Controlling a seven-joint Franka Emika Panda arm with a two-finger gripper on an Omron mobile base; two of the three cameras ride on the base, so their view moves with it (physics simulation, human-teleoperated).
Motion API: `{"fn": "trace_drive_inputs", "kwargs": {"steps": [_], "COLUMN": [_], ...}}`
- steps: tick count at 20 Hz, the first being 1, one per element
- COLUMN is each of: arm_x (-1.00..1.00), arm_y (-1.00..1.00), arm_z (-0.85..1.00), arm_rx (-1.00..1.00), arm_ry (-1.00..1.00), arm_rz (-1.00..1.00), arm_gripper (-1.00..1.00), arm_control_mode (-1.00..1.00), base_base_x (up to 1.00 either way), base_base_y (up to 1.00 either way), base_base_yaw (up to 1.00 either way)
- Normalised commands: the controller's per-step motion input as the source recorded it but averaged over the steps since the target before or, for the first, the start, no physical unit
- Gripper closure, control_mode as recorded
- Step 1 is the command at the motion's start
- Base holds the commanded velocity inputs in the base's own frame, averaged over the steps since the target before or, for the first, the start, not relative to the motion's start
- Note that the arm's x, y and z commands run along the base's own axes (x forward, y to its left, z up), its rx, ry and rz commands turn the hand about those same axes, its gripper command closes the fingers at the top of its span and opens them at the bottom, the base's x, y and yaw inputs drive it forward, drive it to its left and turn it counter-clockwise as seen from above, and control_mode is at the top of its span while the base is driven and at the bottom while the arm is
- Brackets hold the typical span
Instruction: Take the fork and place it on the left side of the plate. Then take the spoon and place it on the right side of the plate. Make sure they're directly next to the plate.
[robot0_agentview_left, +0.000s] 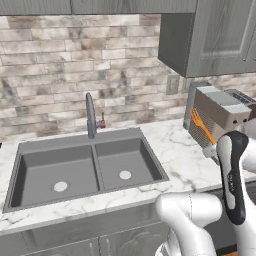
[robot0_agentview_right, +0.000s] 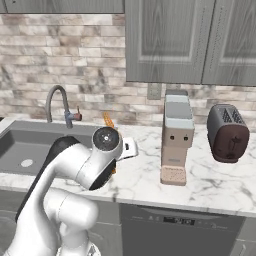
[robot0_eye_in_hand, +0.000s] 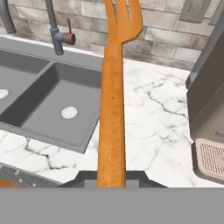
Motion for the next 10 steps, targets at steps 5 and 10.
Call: {"fn": "trace_drive_inputs", "kwargs": {"steps": [5, 10], "arm_x": [-0.5, 0.0], "arm_y": [-0.03, 0.0], "arm_z": [0.1, 0.0], "arm_rx": [0.0, 0.0], "arm_ry": [-0.12, 0.0], "arm_rz": [0.06, 0.0], "arm_gripper": [1.0, 1.0], "arm_control_mode": [1.0, 1.0], "base_base_x": [-0.24, -0.1], "base_base_y": [-0.05, -0.23], "base_base_yaw": [0.04, 0.17]}}
